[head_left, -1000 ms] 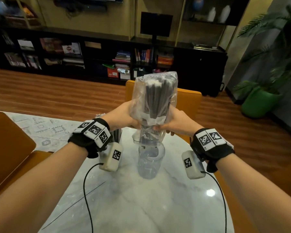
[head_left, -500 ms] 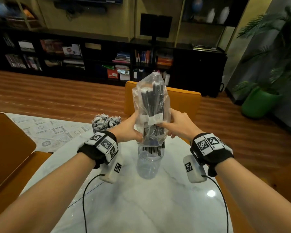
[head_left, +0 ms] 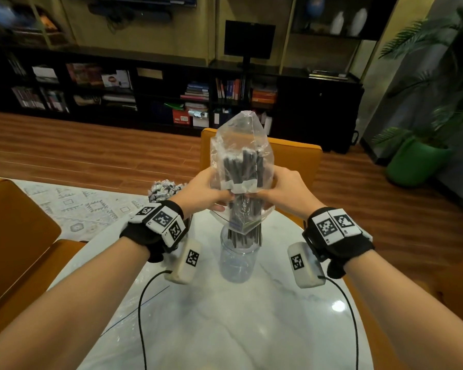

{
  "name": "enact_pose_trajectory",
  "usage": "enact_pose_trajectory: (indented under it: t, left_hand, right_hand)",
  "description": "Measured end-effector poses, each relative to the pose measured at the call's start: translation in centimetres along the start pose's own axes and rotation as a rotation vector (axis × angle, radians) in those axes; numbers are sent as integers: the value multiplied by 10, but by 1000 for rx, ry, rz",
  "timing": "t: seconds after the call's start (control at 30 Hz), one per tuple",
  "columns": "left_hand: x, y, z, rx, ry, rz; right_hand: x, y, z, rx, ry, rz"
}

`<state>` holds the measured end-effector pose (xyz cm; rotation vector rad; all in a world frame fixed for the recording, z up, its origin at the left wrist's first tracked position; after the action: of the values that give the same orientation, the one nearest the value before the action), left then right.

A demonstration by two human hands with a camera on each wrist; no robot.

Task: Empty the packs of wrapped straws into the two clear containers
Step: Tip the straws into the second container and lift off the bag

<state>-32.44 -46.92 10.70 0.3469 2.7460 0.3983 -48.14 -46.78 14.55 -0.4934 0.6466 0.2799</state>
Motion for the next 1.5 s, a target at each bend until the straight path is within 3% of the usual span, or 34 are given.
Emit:
enact_pose_trajectory:
  t: [0.13, 0.33, 0.5, 0.7, 1.23, 1.5]
  left_hand:
    - [13, 7, -9, 43, -64, 103]
    - [2, -2, 2, 60, -38, -56]
    - [3, 0, -7, 90, -222, -55]
    - [1, 6, -19, 115, -296, -54]
    - [-15, 14, -27, 129, -217, -68]
    - [-28, 14, -23, 90, -363, -268]
  right_hand:
    - [4, -2, 2, 4, -54, -39]
    - [9, 4, -5, 32, -70, 88]
    - [-3, 4, -7, 22, 103, 107]
    - [0, 6, 11, -16, 66, 151]
    - [-20, -2, 24, -97, 108, 44]
    - [-18, -2, 27, -74, 147, 119]
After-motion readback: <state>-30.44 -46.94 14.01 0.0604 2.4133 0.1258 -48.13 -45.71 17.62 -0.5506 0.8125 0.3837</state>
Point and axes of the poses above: each hand's wrist, its own y-axis away from the middle knuckle, its own x-axis out of the palm, z = x × y, the point moved 9 cm from there along -y, towards the middle knuckle, and after that the axes turned 13 degrees about -x, right-handed, at the moved point
